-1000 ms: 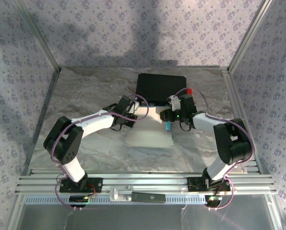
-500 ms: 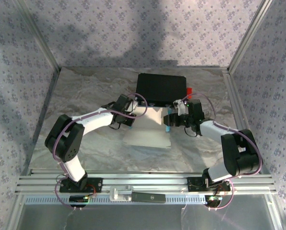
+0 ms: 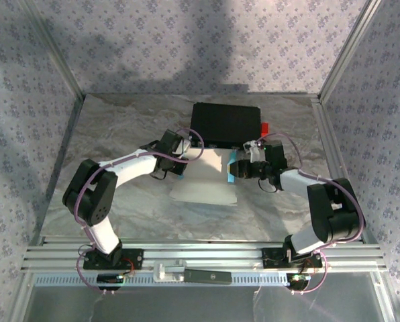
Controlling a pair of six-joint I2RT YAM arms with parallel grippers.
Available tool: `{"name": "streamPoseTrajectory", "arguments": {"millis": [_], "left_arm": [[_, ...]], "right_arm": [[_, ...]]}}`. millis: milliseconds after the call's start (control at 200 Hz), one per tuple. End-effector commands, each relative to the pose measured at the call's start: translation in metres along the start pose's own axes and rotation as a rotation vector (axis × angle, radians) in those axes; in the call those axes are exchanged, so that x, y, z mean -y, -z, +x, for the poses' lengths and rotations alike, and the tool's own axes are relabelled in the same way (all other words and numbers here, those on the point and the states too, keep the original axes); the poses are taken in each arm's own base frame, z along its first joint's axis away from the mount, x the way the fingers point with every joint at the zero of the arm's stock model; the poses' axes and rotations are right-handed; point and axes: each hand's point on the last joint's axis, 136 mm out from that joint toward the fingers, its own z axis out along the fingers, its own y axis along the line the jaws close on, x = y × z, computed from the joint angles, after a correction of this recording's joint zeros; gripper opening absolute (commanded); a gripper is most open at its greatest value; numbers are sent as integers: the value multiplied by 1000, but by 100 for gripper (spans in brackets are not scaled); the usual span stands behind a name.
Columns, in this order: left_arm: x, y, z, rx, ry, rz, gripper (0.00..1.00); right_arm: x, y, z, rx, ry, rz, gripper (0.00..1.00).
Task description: Fold the paper box
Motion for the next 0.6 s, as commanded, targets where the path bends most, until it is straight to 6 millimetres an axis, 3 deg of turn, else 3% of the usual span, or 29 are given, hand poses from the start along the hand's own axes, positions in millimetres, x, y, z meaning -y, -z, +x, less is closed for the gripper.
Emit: {"name": "streamPoseTrajectory", "arguments": {"millis": [0,120,310,470,595], "left_arm": [[0,-1,2,-28,-20,2,0],[1,-1,3,-31,-26,-3,0],[2,-1,2,-40,-48,-17,0],[4,1,1,-36,-51,-15,0],[3,1,2,-35,-46,-18,0]], "right_arm": [[11,-8,-3,-34,16,82,49],[24,-13,-8,-54,51,202,47],[27,-21,-20,-58,118,291,40],[13,-32,-16,-96,138,222,48],[-14,-35,-12,-117,131,59,52]]}}
